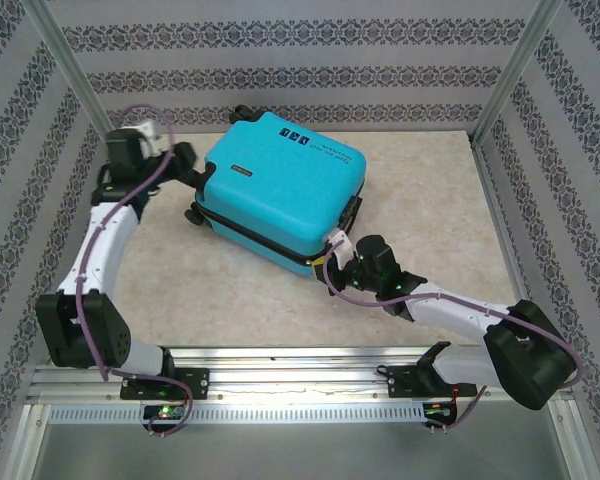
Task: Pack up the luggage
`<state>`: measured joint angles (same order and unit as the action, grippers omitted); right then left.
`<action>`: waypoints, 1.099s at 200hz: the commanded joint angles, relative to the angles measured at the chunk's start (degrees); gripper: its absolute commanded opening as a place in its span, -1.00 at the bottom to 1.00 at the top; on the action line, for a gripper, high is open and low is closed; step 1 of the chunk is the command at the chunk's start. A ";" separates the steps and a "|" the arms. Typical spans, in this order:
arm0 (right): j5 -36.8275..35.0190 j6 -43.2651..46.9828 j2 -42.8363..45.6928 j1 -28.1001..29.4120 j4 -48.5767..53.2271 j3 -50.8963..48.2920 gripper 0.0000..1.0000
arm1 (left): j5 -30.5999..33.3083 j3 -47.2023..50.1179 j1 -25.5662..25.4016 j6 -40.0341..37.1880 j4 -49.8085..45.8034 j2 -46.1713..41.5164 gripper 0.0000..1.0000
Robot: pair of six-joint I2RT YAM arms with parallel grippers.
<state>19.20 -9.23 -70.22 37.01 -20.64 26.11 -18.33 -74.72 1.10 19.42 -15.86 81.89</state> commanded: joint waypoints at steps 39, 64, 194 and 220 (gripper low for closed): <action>-5.14 -2.78 2.09 0.99 -6.72 -2.81 -1.00 | 19.95 -14.38 -25.86 -16.02 -20.28 5.20 0.49; -5.53 -2.98 2.14 1.80 -7.34 -3.15 -1.00 | 25.60 -23.01 -36.02 -19.13 -25.12 12.88 0.53; -6.10 -3.59 3.37 3.08 -6.67 -4.30 -1.00 | 34.31 -74.89 -51.18 -23.35 -52.19 53.98 0.95; -5.53 -3.73 2.99 3.13 -6.86 -4.16 -1.00 | 36.15 -74.78 -52.35 -23.87 -52.04 54.67 0.99</action>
<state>13.47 -12.10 -68.07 39.29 -25.78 22.72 15.77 -147.72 -49.52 -2.83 -63.35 134.63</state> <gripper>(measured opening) 0.048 0.995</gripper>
